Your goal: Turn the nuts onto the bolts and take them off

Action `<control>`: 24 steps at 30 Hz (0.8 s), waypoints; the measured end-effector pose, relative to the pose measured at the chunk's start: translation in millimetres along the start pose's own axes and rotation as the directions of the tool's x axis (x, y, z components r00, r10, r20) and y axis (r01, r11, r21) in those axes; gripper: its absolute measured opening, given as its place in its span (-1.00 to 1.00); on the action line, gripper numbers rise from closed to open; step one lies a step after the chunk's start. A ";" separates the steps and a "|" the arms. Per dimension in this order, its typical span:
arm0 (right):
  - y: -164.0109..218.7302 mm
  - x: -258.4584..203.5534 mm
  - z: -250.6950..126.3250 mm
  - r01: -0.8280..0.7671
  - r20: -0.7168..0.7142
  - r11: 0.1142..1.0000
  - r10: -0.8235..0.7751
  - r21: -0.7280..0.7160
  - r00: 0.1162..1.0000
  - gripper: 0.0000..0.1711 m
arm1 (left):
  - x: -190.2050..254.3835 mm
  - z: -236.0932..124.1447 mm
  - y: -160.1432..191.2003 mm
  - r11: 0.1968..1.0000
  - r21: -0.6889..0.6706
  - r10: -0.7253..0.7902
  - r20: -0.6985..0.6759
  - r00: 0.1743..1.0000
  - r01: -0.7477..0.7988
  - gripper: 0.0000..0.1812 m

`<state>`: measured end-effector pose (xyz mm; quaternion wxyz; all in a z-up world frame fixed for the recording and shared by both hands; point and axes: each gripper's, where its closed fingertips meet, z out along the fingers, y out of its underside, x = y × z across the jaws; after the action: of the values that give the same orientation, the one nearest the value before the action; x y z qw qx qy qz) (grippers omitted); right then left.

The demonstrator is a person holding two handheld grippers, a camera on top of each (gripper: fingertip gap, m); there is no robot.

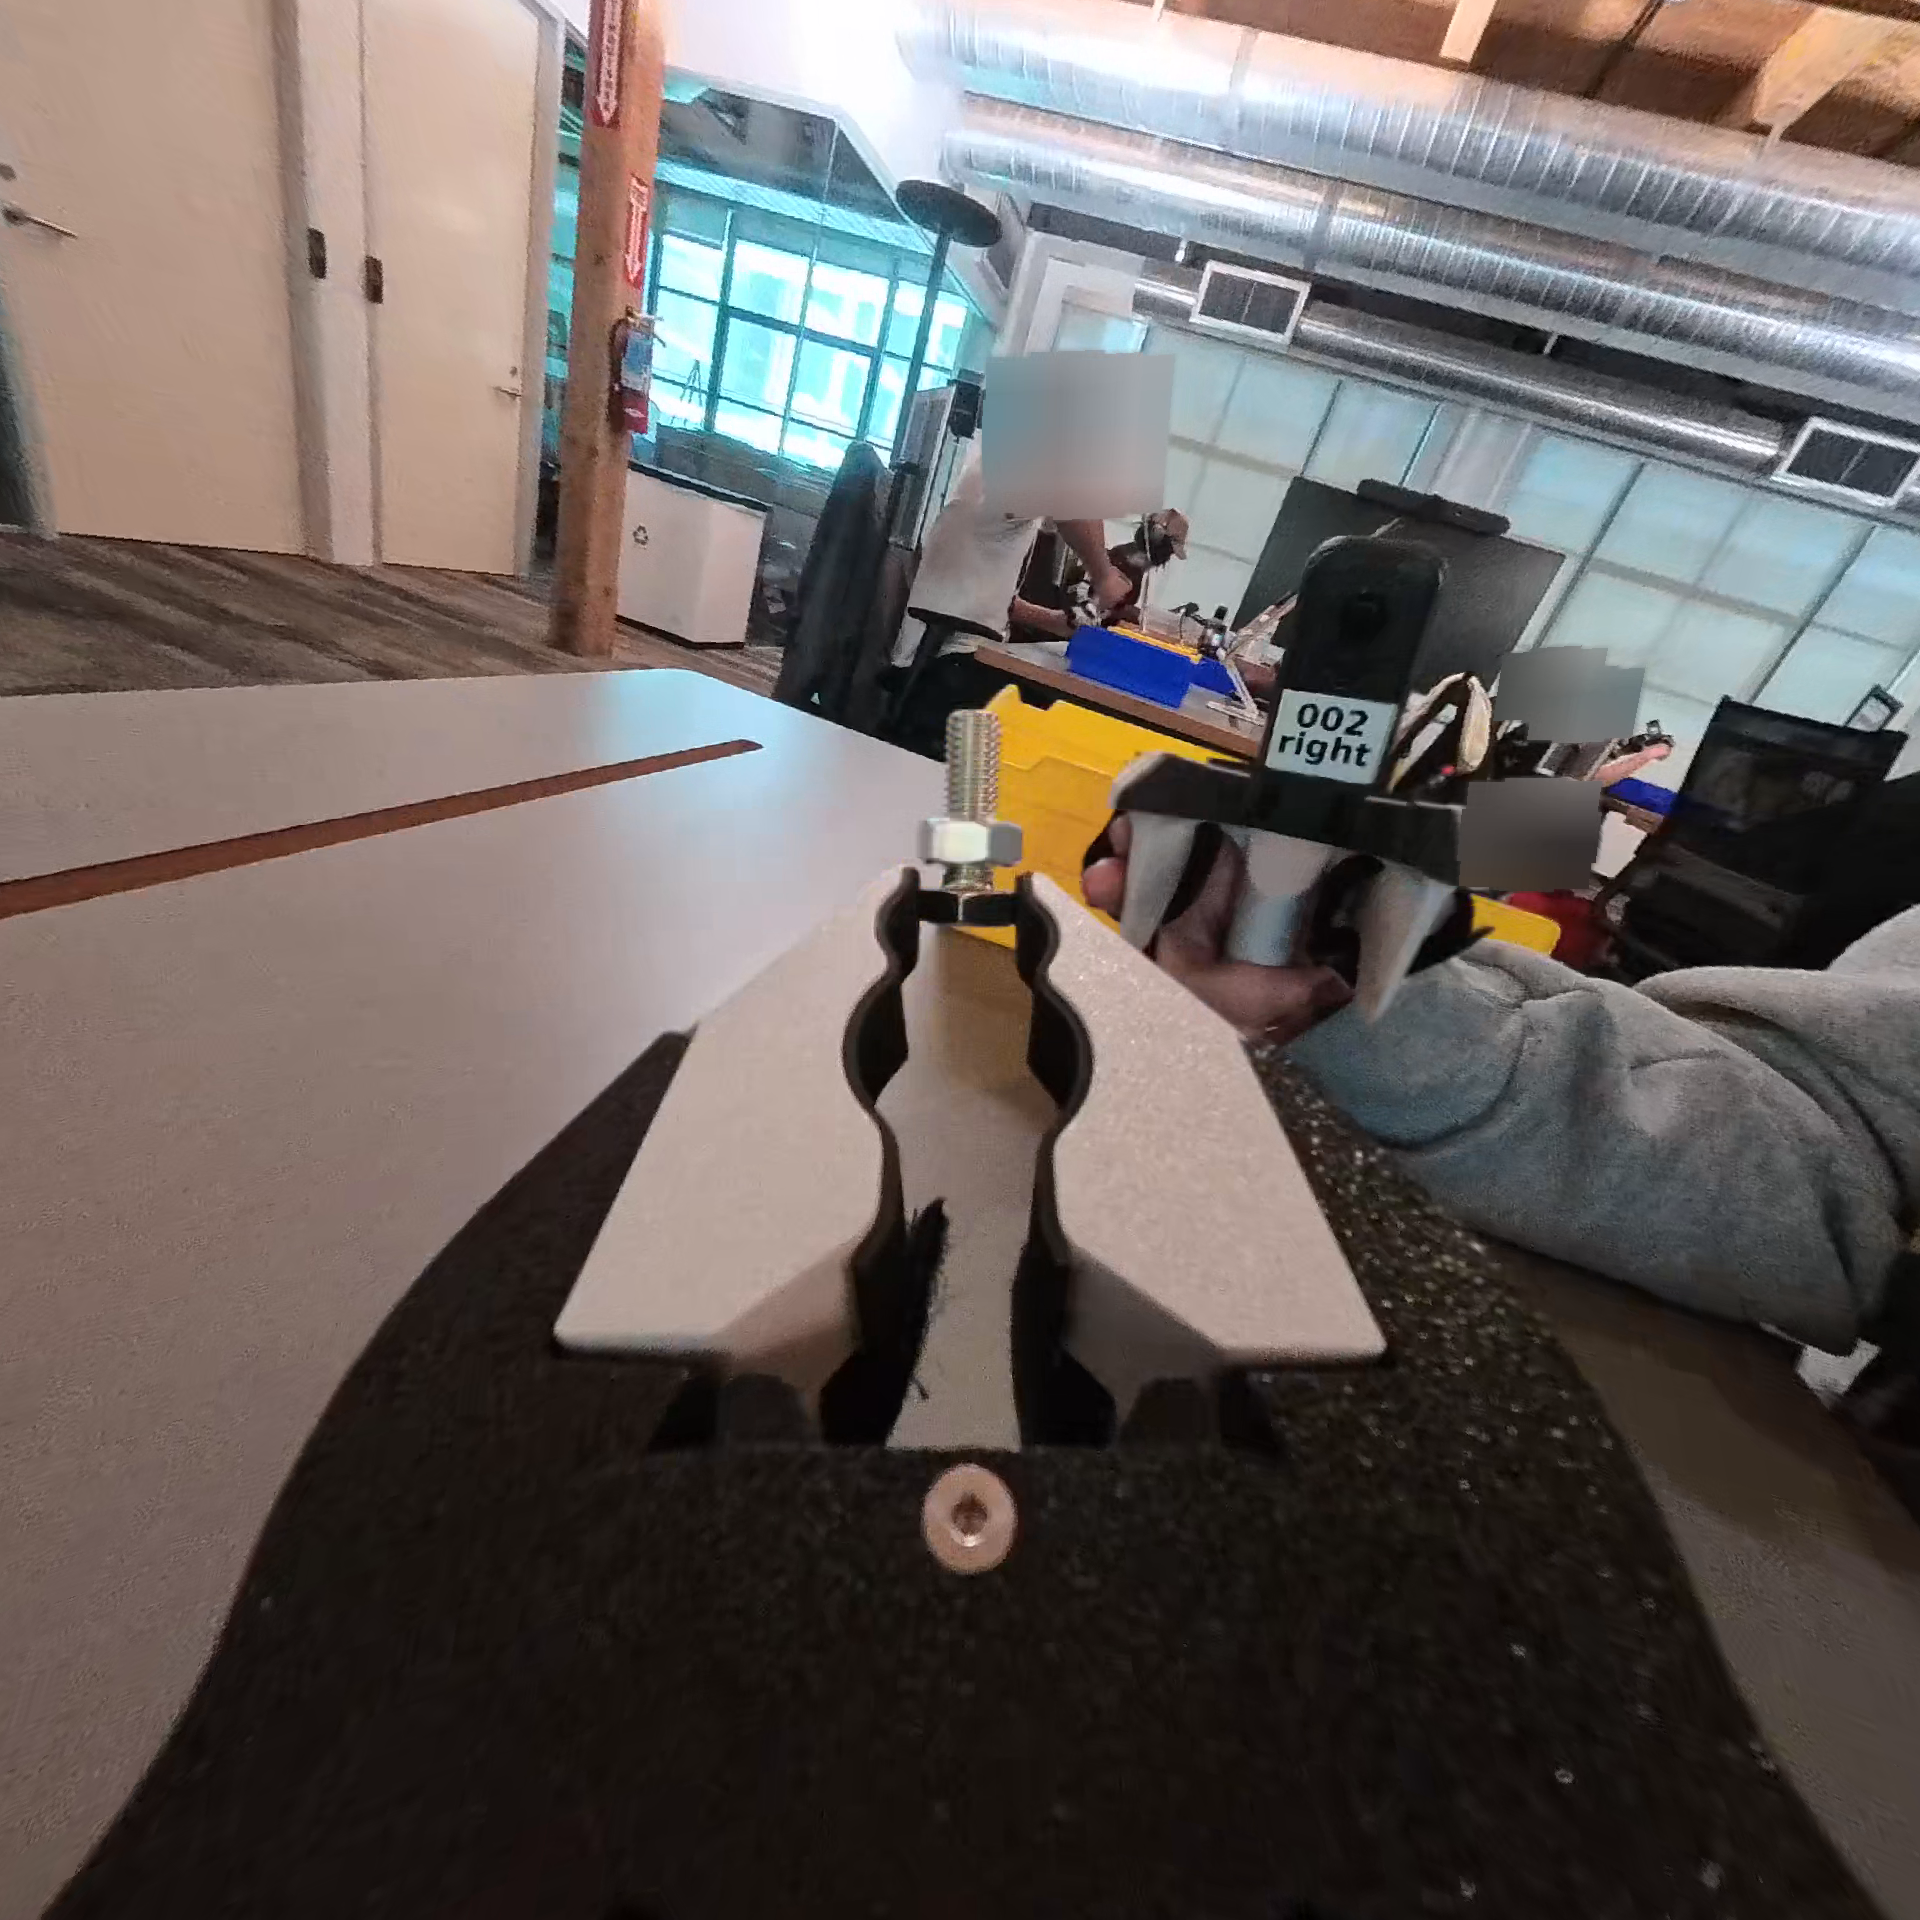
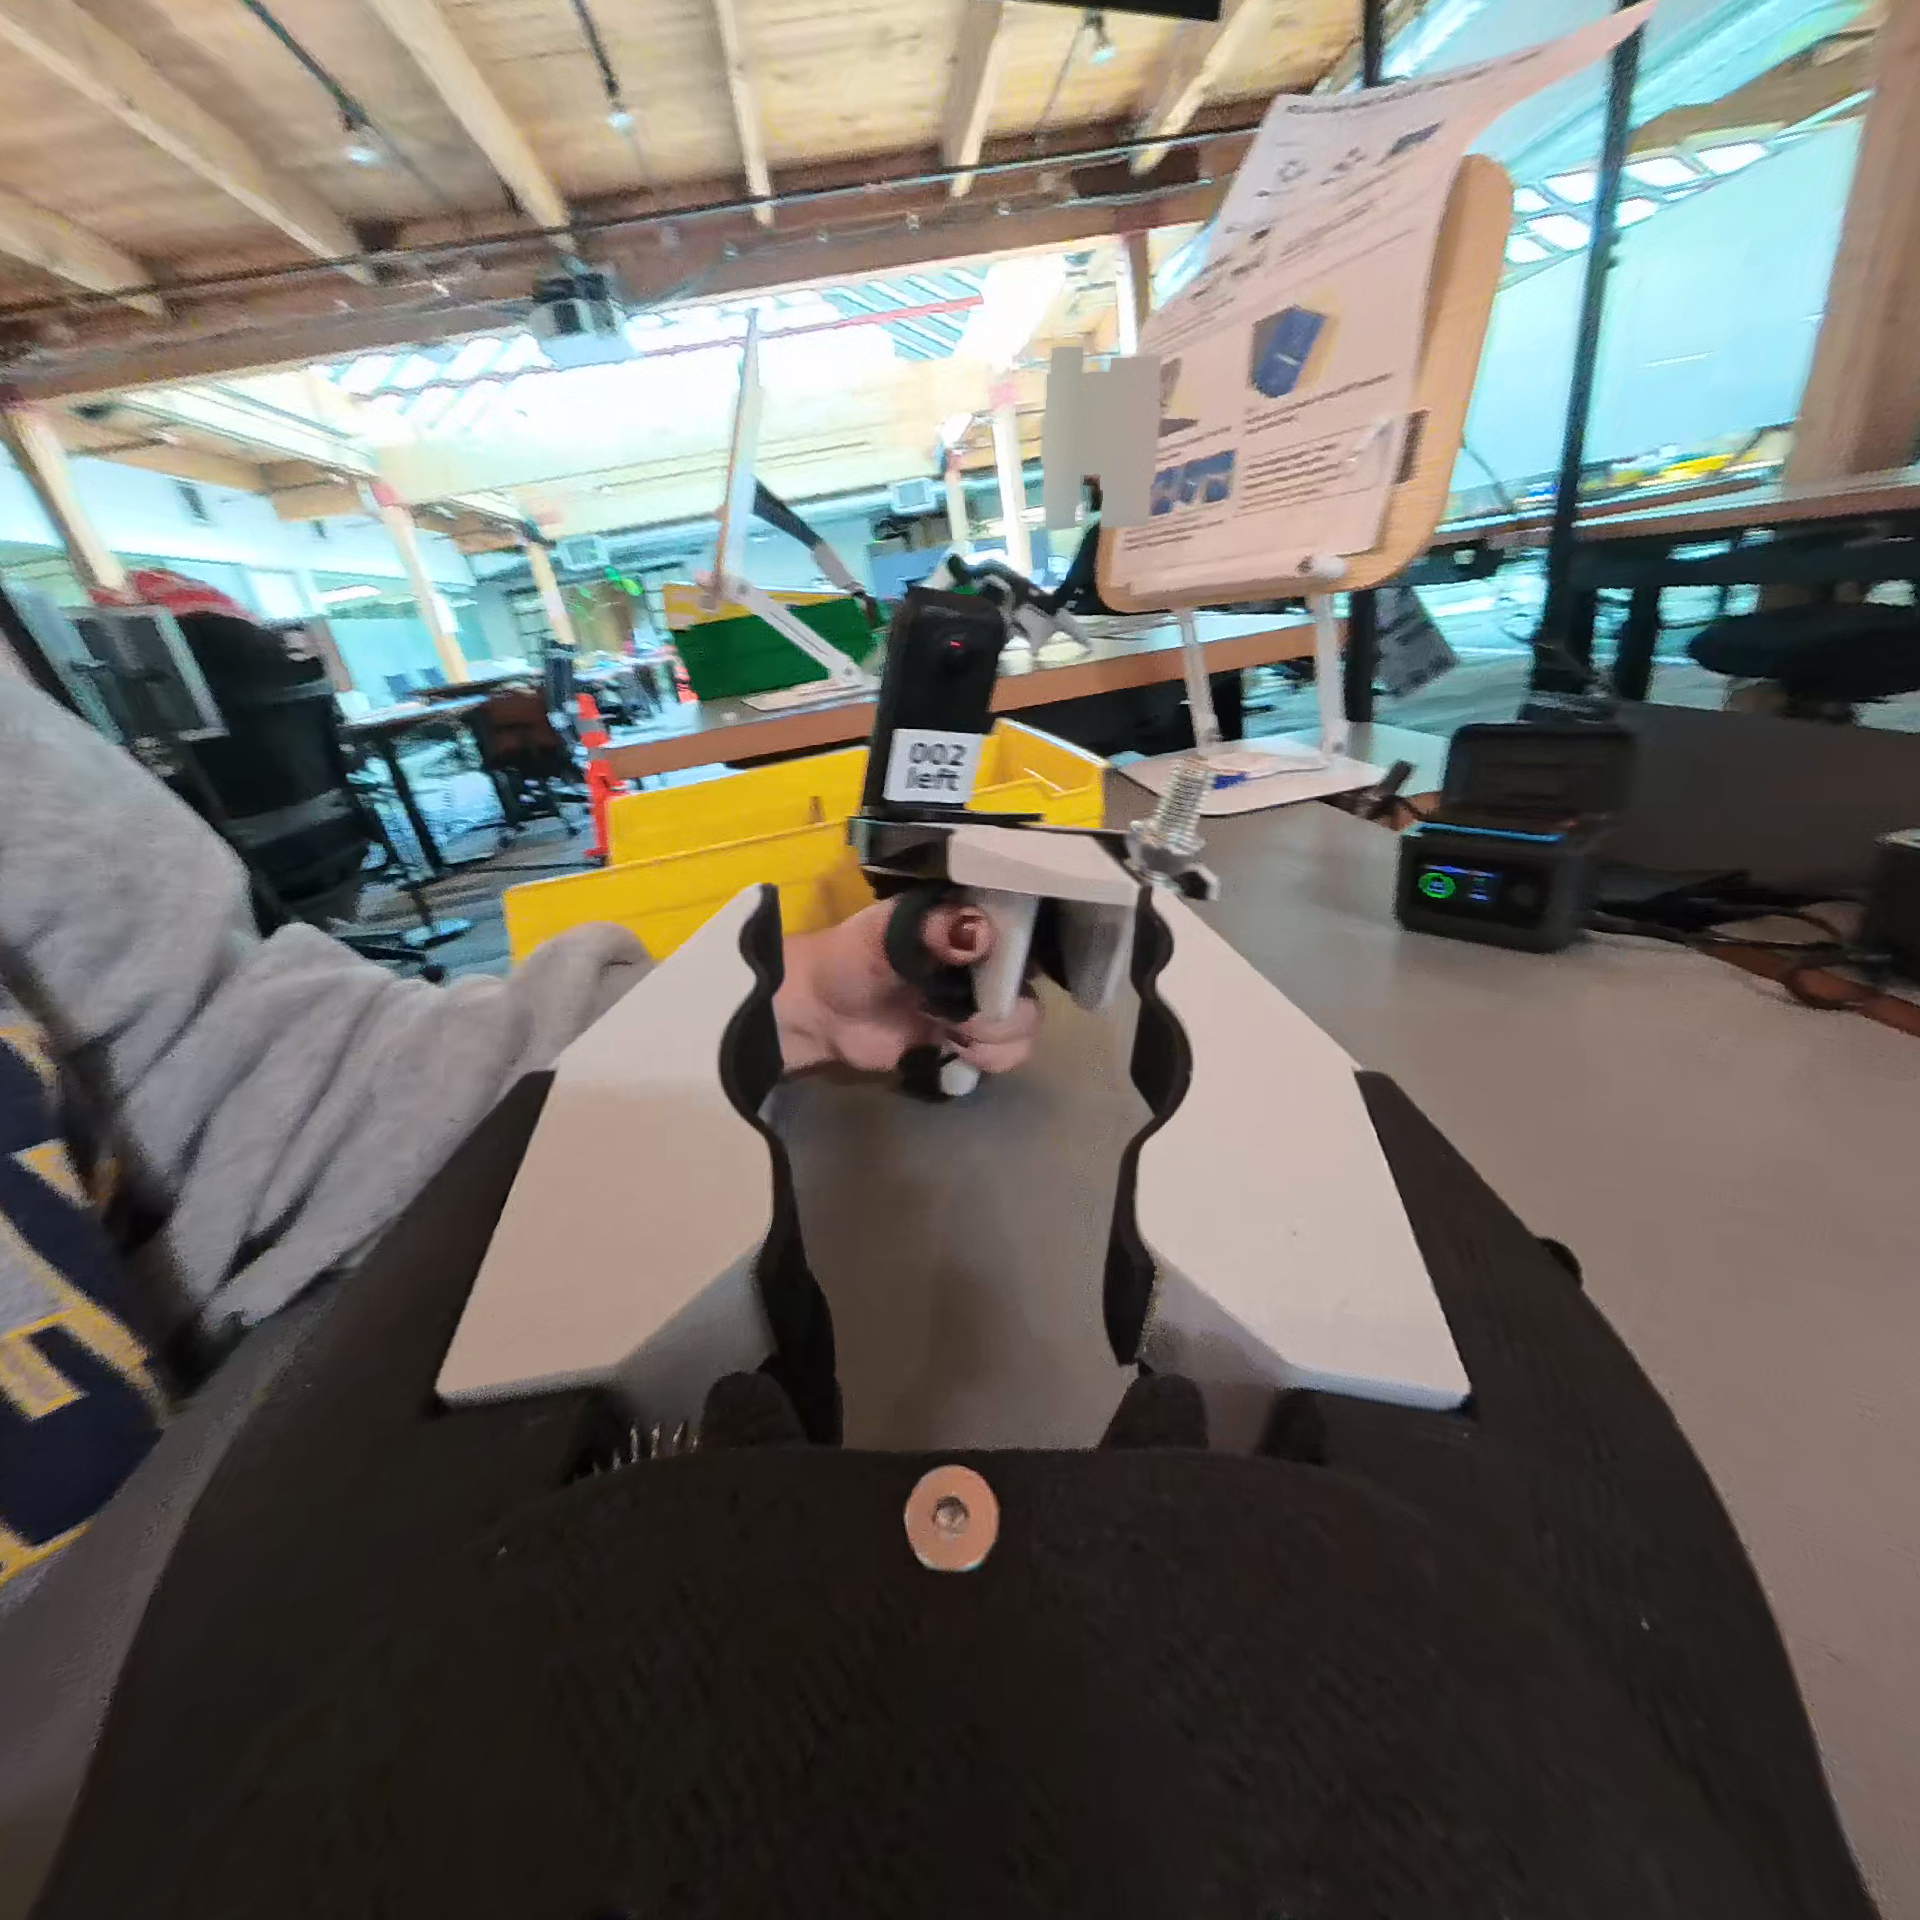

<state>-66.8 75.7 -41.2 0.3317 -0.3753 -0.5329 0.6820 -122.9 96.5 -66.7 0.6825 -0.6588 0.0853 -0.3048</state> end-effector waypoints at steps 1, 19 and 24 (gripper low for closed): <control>1.5 6.1 0.2 0.006 -0.039 1.000 -0.006 -0.010 0.999 -0.22 | 4.8 2.2 0.6 1.000 -0.005 0.007 -0.026 1.000 -0.007 -0.82; 9.8 25.3 2.1 -0.020 -0.155 0.999 0.014 -0.037 0.988 -0.87 | 41.4 25.9 28.4 0.983 -0.132 0.104 -0.175 0.979 -0.128 -0.82; 7.6 25.8 1.7 -0.012 -0.163 0.999 0.006 -0.036 0.987 -0.91 | 39.1 29.0 21.7 0.987 -0.087 0.124 -0.136 0.983 -0.137 -0.74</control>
<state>-81.5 95.3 -52.4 0.3642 -0.4383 -0.5146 0.6407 -70.0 99.2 -72.7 0.6617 -0.6625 0.1869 -0.2971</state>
